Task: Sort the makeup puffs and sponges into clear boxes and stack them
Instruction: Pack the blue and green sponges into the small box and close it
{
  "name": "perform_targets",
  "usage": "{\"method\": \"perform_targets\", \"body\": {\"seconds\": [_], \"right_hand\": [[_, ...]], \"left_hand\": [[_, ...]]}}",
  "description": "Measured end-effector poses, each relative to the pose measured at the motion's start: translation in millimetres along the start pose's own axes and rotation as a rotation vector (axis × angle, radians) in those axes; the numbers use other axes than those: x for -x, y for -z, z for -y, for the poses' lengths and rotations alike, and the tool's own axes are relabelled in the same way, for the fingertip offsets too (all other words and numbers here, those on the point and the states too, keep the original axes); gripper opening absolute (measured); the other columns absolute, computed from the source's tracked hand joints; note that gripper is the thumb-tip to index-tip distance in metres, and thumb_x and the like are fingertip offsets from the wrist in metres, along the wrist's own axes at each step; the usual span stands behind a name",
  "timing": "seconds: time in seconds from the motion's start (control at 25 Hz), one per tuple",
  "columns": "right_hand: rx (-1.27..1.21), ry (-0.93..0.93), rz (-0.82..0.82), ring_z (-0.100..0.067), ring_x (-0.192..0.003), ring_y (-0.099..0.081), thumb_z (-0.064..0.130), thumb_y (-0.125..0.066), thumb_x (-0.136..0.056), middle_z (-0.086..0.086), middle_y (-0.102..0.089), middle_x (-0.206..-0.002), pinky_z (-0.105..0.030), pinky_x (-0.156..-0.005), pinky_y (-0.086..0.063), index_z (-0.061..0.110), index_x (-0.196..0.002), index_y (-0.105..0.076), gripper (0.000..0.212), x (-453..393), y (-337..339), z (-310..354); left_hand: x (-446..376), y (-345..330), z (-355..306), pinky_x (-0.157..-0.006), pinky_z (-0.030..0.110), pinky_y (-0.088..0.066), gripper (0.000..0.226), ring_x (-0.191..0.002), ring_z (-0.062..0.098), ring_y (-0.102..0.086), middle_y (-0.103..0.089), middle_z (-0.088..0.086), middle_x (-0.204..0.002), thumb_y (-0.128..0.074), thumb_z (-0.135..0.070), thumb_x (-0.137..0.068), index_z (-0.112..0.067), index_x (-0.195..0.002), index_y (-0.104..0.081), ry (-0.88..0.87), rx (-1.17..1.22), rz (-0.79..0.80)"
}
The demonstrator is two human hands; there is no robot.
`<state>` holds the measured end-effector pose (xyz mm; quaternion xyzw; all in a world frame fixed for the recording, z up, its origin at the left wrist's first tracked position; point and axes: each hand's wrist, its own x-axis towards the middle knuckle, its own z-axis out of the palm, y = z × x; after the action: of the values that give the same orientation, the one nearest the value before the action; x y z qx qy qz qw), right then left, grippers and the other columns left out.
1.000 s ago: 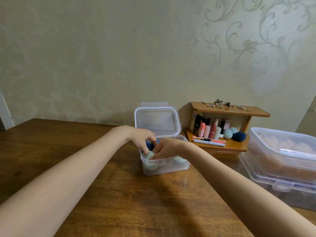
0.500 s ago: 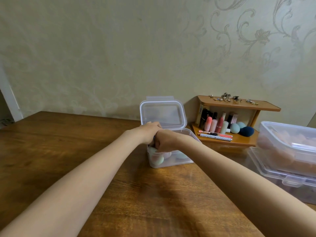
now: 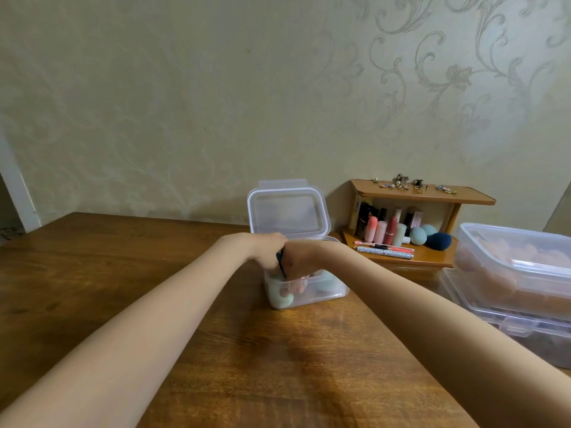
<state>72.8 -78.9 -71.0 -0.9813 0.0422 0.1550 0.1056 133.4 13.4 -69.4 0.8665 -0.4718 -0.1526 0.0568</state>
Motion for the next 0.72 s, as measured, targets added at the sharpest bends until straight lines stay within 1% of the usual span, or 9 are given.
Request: {"method": "perform_targets", "body": {"seconds": [0.08, 0.16, 0.24, 0.32, 0.4, 0.44, 0.56, 0.6, 0.72], "right_hand": [[-0.108, 0.028, 0.029, -0.007, -0.069, -0.055, 0.021, -0.064, -0.085, 0.000, -0.062, -0.084, -0.014, -0.064, -0.044, 0.006, -0.100, -0.068, 0.021, 16.5, 18.9, -12.7], [-0.193, 0.017, -0.045, -0.008, -0.079, -0.061, 0.021, -0.065, -0.085, 0.003, -0.066, -0.087, -0.017, -0.074, -0.051, 0.011, -0.095, -0.070, 0.014, 32.2, 36.2, -30.9], [-0.021, -0.011, -0.064, -0.018, -0.101, -0.063, 0.017, -0.065, -0.085, -0.002, -0.067, -0.107, -0.029, -0.093, -0.052, 0.014, -0.106, -0.069, 0.022, 38.6, 40.1, -45.6], [0.146, -0.042, 0.039, -0.023, -0.116, -0.057, 0.009, -0.060, -0.088, -0.005, -0.060, -0.127, -0.034, -0.102, -0.048, 0.017, -0.121, -0.062, 0.034, 38.4, 33.1, -51.9], [0.213, -0.073, 0.095, -0.025, -0.120, -0.055, 0.003, -0.054, -0.090, -0.007, -0.056, -0.133, -0.034, -0.102, -0.047, 0.018, -0.127, -0.057, 0.040, 33.7, 23.3, -54.9], [0.215, -0.089, 0.098, -0.025, -0.119, -0.056, 0.003, -0.053, -0.090, -0.009, -0.056, -0.132, -0.034, -0.100, -0.048, 0.017, -0.127, -0.056, 0.039, 31.4, 20.1, -56.3], [0.256, -0.108, 0.038, -0.026, -0.112, -0.058, 0.009, -0.052, -0.092, -0.012, -0.059, -0.125, -0.031, -0.094, -0.049, 0.010, -0.126, -0.053, 0.035, 29.7, 10.1, -57.5], [0.240, -0.110, -0.007, -0.025, -0.109, -0.058, 0.011, -0.054, -0.091, -0.012, -0.059, -0.123, -0.029, -0.092, -0.048, 0.008, -0.126, -0.052, 0.035, 30.9, 6.7, -58.3], [0.056, -0.137, -0.098, -0.020, -0.103, -0.059, 0.017, -0.065, -0.085, -0.009, -0.059, -0.123, -0.026, -0.088, -0.050, 0.009, -0.125, -0.054, 0.042, 35.9, 8.1, -65.7]], "left_hand": [[1.7, -1.4, -2.0, -0.093, 0.039, -0.049, 0.053, -0.114, 0.030, -0.054, -0.049, 0.007, -0.133, -0.065, -0.007, -0.080, -0.013, -0.130, -0.046, -0.031, -0.021, -0.005], [3.8, -3.8, -1.5, -0.089, 0.034, -0.048, 0.057, -0.117, 0.027, -0.049, -0.040, 0.003, -0.136, -0.062, -0.007, -0.081, -0.018, -0.133, -0.041, -0.034, -0.076, -0.029], [5.6, -3.8, -0.6, -0.089, 0.033, -0.048, 0.052, -0.117, 0.025, -0.048, -0.040, 0.004, -0.137, -0.059, -0.008, -0.082, -0.018, -0.131, -0.043, -0.043, -0.035, -0.045], [6.1, -0.6, -2.6, -0.095, 0.033, -0.047, 0.042, -0.121, 0.024, -0.048, -0.043, 0.005, -0.139, -0.055, -0.013, -0.086, -0.020, -0.127, -0.046, -0.050, 0.099, -0.057], [7.2, 0.8, -8.6, -0.097, 0.030, -0.042, 0.038, -0.129, 0.022, -0.042, -0.041, 0.002, -0.142, -0.052, -0.019, -0.090, -0.022, -0.128, -0.046, -0.046, 0.182, -0.061], [6.3, -0.4, -11.4, -0.098, 0.031, -0.040, 0.037, -0.130, 0.022, -0.041, -0.041, 0.001, -0.142, -0.052, -0.021, -0.091, -0.022, -0.128, -0.047, -0.056, 0.167, -0.061], [3.5, -7.6, -15.4, -0.098, 0.034, -0.043, 0.034, -0.122, 0.023, -0.046, -0.045, 0.005, -0.136, -0.059, -0.026, -0.087, -0.021, -0.121, -0.054, -0.088, 0.075, -0.094], [2.2, -9.7, -15.2, -0.096, 0.035, -0.045, 0.032, -0.118, 0.023, -0.048, -0.047, 0.006, -0.132, -0.060, -0.027, -0.086, -0.021, -0.117, -0.056, -0.096, 0.071, -0.105], [1.5, -11.5, -13.8, -0.094, 0.035, -0.048, 0.028, -0.110, 0.021, -0.053, -0.051, 0.006, -0.126, -0.061, -0.030, -0.087, -0.019, -0.113, -0.060, -0.107, 0.063, -0.123]]}}
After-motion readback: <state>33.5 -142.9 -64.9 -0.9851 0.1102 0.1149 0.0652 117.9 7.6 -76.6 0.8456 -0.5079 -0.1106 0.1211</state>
